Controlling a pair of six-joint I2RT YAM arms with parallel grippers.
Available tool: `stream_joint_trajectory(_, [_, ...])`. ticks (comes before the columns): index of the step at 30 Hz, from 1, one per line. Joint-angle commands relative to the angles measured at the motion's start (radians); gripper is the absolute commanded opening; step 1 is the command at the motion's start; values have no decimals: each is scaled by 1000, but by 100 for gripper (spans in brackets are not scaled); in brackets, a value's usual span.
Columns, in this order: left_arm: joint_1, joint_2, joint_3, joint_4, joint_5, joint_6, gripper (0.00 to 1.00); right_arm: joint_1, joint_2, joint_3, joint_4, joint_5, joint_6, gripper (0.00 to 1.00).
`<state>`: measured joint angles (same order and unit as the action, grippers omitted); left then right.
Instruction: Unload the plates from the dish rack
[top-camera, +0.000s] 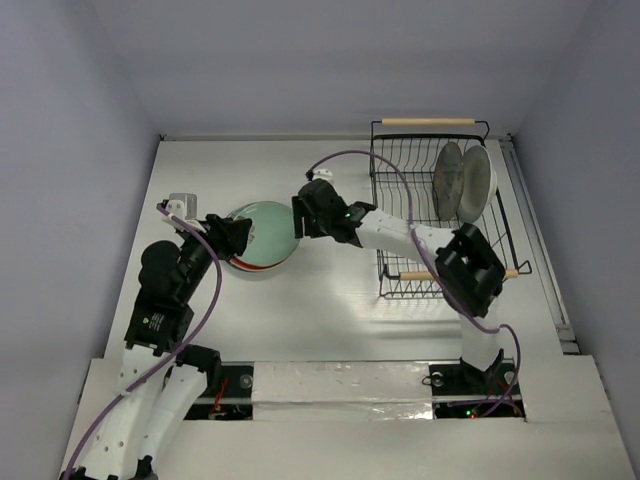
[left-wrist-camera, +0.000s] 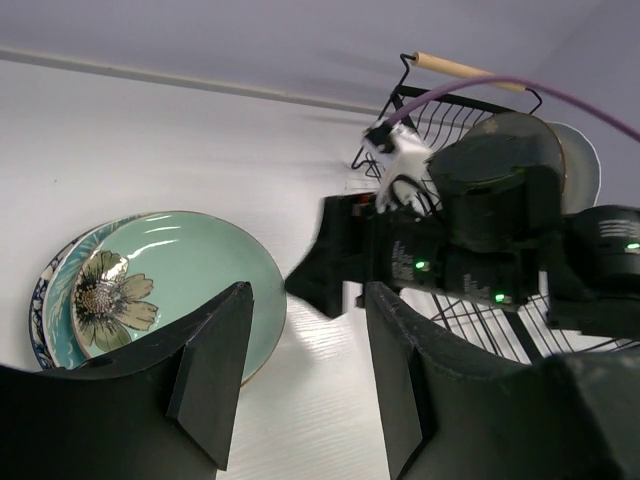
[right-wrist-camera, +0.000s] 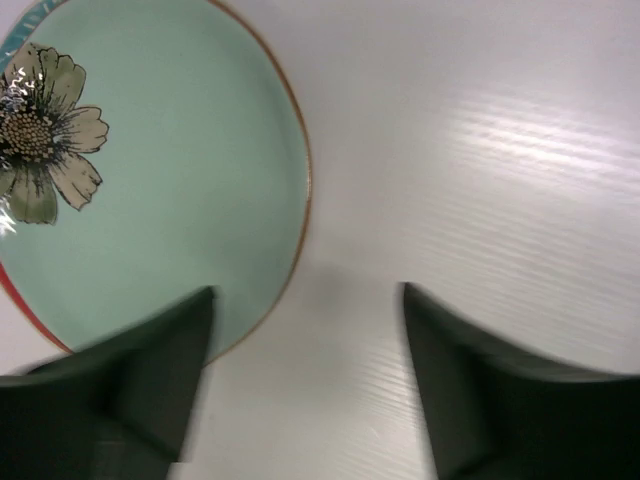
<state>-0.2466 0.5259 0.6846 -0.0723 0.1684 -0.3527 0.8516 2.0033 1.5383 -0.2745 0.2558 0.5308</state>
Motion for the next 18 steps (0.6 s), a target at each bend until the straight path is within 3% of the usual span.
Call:
stream_joint_trajectory(1, [4, -7, 20, 42, 10, 3, 46, 7, -162, 4, -28, 140, -78, 65])
stream_joint_trajectory(4, [4, -3, 20, 43, 8, 3, 45, 7, -328, -50, -20, 268, -132, 6])
stream_joint_trajectory(5, [4, -1, 20, 43, 10, 3, 45, -11, -409, -61, -26, 302, -159, 1])
stream_joint_trajectory(7, [4, 0, 20, 43, 8, 3, 44, -37, -487, -96, -37, 382, -183, 0])
stream_joint_trajectory(10, [4, -1, 18, 46, 6, 3, 32, -146, -629, -142, -40, 401, -224, 0])
stream_joint_trajectory(12, [4, 0, 16, 46, 0, 3, 15, -231, -678, -187, -51, 363, -236, 1])
stream_joint_trajectory(15, [4, 0, 15, 43, -12, 0, 2, -385, -729, -207, -101, 349, -256, 15])
stream_joint_trajectory(16, [4, 2, 15, 43, -13, 0, 1, -426, -718, -202, -123, 361, -264, 29])
stream_joint_trajectory(18, [4, 3, 16, 45, -10, 0, 2, -459, -696, -182, -176, 419, -293, 44])
